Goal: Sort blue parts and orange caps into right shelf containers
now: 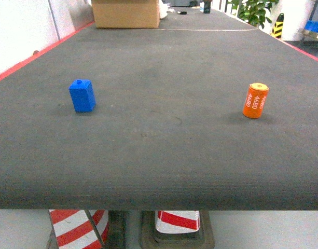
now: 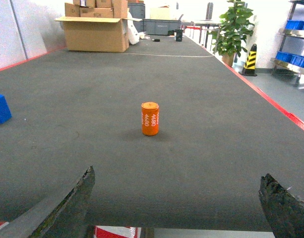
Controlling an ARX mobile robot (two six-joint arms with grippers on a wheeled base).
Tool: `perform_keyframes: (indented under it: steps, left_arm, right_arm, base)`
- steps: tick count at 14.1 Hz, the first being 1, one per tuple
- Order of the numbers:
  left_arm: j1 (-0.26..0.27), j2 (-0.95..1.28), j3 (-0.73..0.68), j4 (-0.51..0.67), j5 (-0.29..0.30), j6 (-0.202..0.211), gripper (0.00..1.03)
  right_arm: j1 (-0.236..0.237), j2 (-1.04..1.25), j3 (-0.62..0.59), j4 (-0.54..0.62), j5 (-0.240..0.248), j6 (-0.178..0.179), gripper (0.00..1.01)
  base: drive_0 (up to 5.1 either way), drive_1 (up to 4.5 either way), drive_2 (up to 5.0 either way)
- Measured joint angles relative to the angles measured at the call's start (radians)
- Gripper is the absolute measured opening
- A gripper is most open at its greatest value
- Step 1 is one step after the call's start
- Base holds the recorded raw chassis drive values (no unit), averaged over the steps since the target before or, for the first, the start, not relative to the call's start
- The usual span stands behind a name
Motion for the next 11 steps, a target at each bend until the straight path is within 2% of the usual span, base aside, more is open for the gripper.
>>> perform_keyframes:
  steps: [11]
  left_arm:
    - [0.0,0.0,0.0,0.0,0.0,0.0,0.98]
  right_arm:
    - [0.0,0.0,0.0,0.0,0.0,0.0,0.98]
  base:
    - [0.0,0.0,0.0]
